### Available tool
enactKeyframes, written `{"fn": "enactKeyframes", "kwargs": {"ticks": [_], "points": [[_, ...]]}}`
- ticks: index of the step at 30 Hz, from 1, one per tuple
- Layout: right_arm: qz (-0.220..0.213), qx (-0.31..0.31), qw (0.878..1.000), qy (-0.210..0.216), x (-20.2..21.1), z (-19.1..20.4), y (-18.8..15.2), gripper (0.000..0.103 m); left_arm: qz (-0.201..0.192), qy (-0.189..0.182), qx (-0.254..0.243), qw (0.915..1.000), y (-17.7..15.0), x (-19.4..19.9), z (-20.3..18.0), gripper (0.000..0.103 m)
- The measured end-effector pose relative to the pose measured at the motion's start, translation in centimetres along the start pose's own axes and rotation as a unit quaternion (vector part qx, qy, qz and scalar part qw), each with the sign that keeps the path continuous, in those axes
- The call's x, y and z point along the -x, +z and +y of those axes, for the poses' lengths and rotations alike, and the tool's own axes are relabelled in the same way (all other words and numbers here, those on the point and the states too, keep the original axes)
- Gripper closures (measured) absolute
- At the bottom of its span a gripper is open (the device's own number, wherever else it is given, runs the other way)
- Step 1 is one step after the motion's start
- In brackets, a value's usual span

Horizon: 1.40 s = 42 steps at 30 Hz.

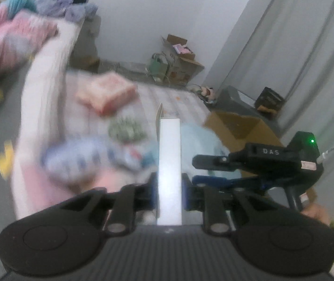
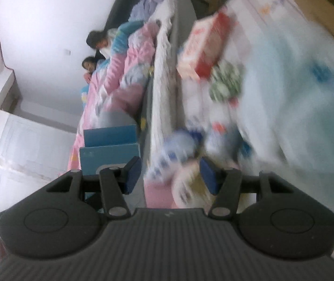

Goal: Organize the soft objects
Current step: 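Grasp the blue bandage box with both grippers and lift it, then carry the blue bandage box over the cardboard box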

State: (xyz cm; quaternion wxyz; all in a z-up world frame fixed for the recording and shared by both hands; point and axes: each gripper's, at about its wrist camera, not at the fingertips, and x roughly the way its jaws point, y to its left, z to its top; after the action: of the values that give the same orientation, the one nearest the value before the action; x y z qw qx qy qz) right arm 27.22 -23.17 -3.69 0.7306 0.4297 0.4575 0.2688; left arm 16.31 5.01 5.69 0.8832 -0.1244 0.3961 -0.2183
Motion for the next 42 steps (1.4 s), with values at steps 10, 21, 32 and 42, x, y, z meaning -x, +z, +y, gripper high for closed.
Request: {"fn": "enactKeyframes", "kwargs": {"ticks": [10, 21, 32, 42], "points": [[0.033, 0.06, 0.996, -0.049, -0.1, -1.7, -7.3, 0.048, 0.012, -0.004, 0.034, 0.9993, -9.3, -3.7, 2.6, 0.08], [0.054, 0.039, 0.996, -0.063, -3.6, -3.4, -9.3, 0.048, 0.035, 0.072, 0.019, 0.9966, -10.6, -3.4, 4.4, 0.064], [0.088, 0.029, 0.994, -0.059, -6.4, -3.9, -10.8, 0.051, 0.053, 0.072, 0.012, 0.9959, -11.4, -3.8, 4.7, 0.055], [0.072, 0.037, 0.996, -0.047, -5.3, -2.1, -11.7, 0.061, 0.046, 0.067, -0.016, 0.9965, -11.0, -1.8, 2.5, 0.059]]}}
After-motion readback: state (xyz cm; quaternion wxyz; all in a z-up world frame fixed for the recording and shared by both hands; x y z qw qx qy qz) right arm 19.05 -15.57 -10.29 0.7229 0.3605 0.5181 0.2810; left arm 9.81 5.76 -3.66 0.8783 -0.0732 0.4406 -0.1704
